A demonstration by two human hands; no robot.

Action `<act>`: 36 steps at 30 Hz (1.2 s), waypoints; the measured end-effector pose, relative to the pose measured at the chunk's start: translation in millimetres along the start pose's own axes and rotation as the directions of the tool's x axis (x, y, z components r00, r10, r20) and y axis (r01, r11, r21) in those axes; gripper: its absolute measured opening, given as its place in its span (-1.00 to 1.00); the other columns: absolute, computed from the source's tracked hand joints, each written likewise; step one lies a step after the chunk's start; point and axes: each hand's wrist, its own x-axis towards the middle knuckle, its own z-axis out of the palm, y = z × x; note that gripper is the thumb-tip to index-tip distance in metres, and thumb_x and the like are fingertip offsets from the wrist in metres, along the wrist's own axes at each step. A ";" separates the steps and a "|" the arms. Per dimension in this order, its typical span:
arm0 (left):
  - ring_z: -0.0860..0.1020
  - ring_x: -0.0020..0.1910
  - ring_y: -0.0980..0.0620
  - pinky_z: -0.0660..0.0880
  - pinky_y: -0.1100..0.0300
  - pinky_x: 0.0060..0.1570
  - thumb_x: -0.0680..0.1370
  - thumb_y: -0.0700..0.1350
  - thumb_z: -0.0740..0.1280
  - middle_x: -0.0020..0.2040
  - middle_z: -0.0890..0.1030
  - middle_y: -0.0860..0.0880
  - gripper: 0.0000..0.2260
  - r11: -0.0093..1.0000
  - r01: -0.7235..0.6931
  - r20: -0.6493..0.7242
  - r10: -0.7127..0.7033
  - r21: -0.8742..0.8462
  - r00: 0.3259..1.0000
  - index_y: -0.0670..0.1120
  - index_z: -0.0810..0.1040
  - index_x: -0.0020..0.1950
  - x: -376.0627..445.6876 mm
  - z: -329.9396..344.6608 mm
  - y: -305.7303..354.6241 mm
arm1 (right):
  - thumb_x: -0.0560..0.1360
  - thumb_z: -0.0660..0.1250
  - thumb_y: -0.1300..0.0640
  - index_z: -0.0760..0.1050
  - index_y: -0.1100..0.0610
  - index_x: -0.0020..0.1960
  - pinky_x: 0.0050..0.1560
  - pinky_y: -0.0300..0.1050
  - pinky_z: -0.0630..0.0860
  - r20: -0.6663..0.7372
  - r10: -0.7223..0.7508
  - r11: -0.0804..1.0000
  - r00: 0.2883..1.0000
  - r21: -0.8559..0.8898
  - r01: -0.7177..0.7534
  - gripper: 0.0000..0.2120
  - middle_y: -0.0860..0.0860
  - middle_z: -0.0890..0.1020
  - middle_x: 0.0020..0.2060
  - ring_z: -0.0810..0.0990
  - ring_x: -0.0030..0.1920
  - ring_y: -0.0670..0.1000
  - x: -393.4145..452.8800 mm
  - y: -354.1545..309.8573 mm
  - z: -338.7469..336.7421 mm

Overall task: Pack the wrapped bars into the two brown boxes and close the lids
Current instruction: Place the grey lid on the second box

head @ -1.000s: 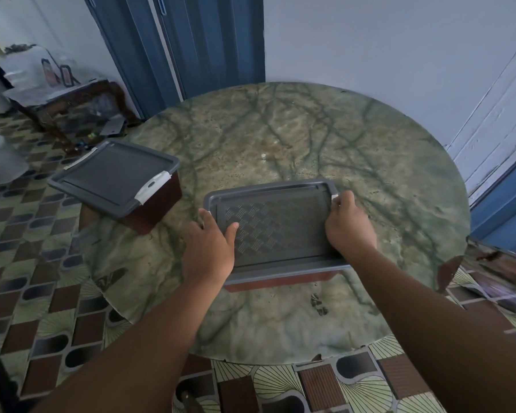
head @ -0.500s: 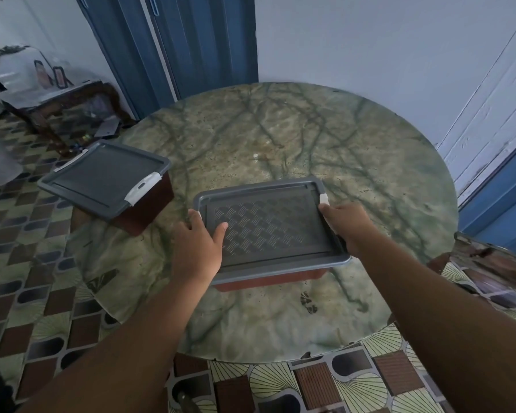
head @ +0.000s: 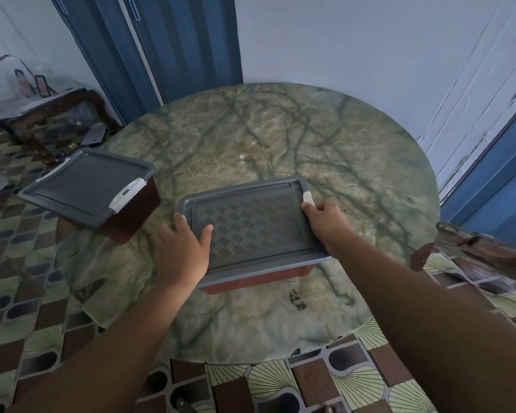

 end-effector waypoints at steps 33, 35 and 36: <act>0.55 0.22 -0.30 0.40 -0.01 0.16 0.75 0.14 -0.04 0.22 0.60 -0.33 -0.41 0.982 0.026 0.324 0.036 -0.186 0.946 -0.29 0.59 0.25 49.3 -1.6 47.9 | 0.55 0.26 -0.35 0.47 0.13 0.23 0.13 0.16 0.60 0.029 0.040 0.995 0.999 0.094 -0.043 -0.43 0.07 0.62 0.08 0.62 0.08 0.17 -1.7 15.8 14.1; 0.55 0.20 -0.30 0.38 0.01 0.10 0.74 0.15 -0.01 0.21 0.60 -0.32 -0.42 0.966 0.057 0.307 0.024 -0.252 0.952 -0.28 0.59 0.25 45.2 2.8 46.0 | 0.59 0.23 -0.31 0.44 0.10 0.24 0.14 0.18 0.60 0.015 0.018 0.997 1.000 0.077 -0.019 -0.50 0.07 0.59 0.08 0.60 0.07 0.15 -9.2 17.2 20.2; 0.54 0.20 -0.29 0.37 0.00 0.10 0.74 0.16 0.00 0.22 0.60 -0.31 -0.43 0.953 0.075 0.301 0.017 -0.293 0.953 -0.27 0.57 0.28 43.4 4.3 46.1 | 0.60 0.20 -0.30 0.44 0.10 0.26 0.16 0.18 0.59 -0.001 0.014 0.998 1.000 0.057 -0.014 -0.50 0.07 0.59 0.09 0.59 0.09 0.16 -11.3 16.7 22.1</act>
